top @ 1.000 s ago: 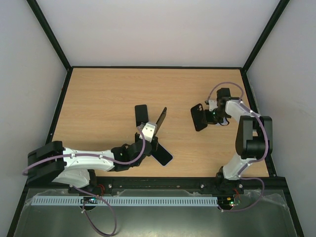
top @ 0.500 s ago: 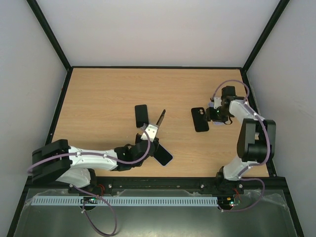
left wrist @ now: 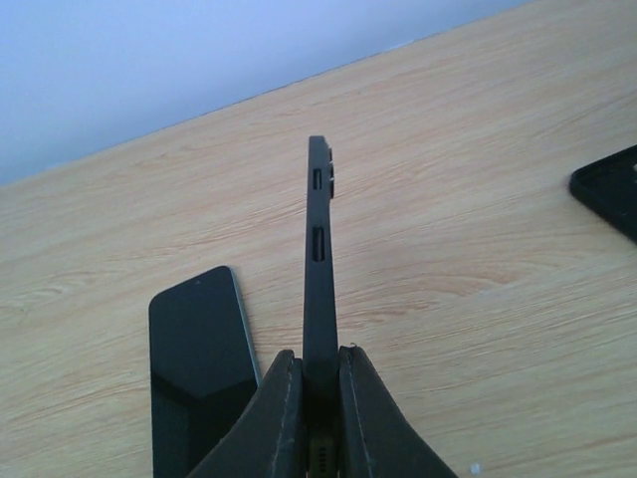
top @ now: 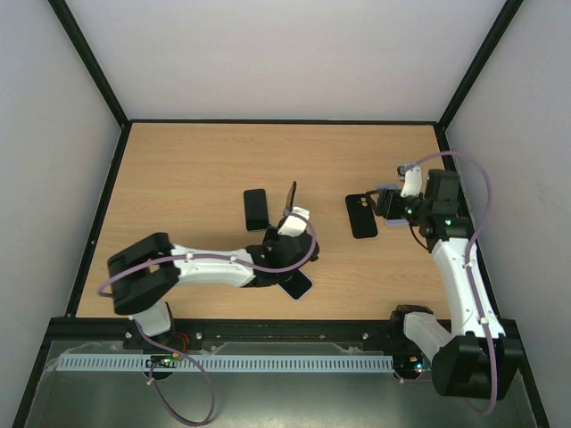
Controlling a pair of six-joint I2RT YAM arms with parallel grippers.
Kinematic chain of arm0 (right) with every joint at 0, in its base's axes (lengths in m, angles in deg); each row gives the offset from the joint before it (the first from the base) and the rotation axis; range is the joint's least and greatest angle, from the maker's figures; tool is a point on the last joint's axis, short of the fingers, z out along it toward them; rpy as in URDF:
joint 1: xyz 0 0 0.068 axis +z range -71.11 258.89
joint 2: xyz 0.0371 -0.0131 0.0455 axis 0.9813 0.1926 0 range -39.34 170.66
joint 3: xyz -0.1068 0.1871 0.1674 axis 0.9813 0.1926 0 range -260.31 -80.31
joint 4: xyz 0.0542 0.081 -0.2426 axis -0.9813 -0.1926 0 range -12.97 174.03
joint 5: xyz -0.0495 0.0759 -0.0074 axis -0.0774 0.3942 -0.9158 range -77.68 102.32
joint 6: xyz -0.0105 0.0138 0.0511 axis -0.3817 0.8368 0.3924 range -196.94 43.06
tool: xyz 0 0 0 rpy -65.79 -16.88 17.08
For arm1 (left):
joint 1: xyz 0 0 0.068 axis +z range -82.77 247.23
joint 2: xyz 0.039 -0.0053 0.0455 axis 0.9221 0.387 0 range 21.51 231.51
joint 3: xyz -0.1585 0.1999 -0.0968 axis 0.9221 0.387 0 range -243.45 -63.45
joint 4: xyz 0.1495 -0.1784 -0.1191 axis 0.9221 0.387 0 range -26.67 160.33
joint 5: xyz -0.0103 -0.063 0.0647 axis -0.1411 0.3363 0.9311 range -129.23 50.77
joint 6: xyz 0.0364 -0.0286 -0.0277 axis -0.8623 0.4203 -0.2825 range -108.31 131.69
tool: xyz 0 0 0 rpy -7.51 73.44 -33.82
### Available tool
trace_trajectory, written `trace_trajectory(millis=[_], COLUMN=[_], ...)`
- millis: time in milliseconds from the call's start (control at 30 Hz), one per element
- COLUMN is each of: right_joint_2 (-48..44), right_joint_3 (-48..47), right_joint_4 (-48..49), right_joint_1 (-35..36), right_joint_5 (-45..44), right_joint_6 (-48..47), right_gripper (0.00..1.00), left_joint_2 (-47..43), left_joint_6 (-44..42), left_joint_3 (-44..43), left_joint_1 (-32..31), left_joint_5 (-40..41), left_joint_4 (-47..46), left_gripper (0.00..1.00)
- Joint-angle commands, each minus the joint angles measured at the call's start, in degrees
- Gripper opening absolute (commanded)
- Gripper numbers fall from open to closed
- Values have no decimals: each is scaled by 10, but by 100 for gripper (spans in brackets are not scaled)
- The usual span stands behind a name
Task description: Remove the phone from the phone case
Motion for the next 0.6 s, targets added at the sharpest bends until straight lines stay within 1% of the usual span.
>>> trace_trajectory(millis=[0, 100, 200, 367, 467, 567], right_joint_2=[-48, -87, -117, -158, -171, -168], right_joint_3=[68, 122, 129, 147, 155, 157], right_joint_4=[85, 134, 153, 175, 178, 182], right_joint_1=[-1, -1, -1, -1, -1, -1], right_joint_5=[10, -46, -91, -125, -124, -117], right_joint_6=[32, 34, 42, 46, 45, 45], right_gripper=[61, 55, 51, 49, 48, 48], left_joint_2=[72, 129, 177, 254, 299, 337], left_joint_6=[8, -2, -12, 15, 46, 60], left_joint_3=[-70, -114, -157, -214, -253, -283], left_joint_1=[1, 2, 2, 2, 2, 2], left_joint_5=[98, 128, 143, 165, 180, 177], left_joint_4=[68, 104, 143, 226, 294, 338], left_gripper=[3, 3, 3, 3, 3, 3])
